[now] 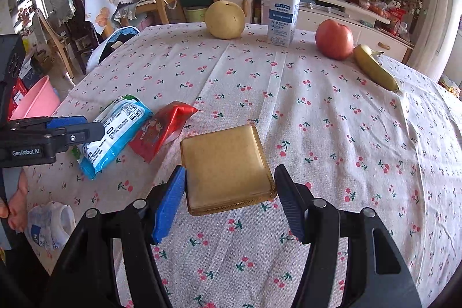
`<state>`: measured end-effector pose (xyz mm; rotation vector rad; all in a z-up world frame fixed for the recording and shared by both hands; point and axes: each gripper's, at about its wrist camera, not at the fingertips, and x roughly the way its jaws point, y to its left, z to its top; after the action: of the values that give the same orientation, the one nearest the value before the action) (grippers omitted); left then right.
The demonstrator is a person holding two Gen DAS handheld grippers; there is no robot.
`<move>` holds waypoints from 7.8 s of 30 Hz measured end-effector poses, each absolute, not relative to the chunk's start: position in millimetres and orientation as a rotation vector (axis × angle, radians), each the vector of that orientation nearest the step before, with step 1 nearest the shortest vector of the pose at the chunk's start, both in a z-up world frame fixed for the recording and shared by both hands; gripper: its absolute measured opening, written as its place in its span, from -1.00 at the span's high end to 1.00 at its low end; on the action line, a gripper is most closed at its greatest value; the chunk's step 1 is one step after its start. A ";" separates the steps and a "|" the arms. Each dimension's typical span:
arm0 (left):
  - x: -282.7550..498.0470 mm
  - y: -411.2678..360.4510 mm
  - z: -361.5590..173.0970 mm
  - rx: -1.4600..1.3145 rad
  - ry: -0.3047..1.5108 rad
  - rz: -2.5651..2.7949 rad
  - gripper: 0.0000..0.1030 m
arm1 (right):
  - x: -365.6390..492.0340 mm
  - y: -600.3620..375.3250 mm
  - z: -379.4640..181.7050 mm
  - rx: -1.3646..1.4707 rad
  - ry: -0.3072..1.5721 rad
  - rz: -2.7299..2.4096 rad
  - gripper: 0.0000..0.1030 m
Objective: Collect trash
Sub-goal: 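Close the right tool on the gold biscuit while the left tool lifts the wrapper, then carry the wrapper and gold biscuit to the pink bucket and open both tools, then bring both empty tools back over the white bag and red packet, then grasp the white Magic bag with the left tool while the right tool grasps the red packet, then carry the white bag and red packet to the pink bucket and open both tools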
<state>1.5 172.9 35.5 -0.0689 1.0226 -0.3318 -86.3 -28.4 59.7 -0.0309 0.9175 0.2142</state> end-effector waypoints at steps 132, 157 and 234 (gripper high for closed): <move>-188.5 177.2 93.7 -0.038 0.689 -0.148 -0.79 | -184.6 -50.7 143.9 0.148 0.582 0.296 -0.91; -181.3 165.9 60.9 -0.087 0.732 -0.223 -0.79 | -111.9 -107.9 106.6 0.372 0.789 0.207 -0.91; -89.2 224.9 44.0 -0.189 0.675 -0.153 -0.24 | -44.0 15.8 62.2 0.055 0.857 0.355 0.43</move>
<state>-89.2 224.9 44.0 -0.1888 0.6752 -0.1532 -44.0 15.8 62.2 0.0555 0.8572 0.3546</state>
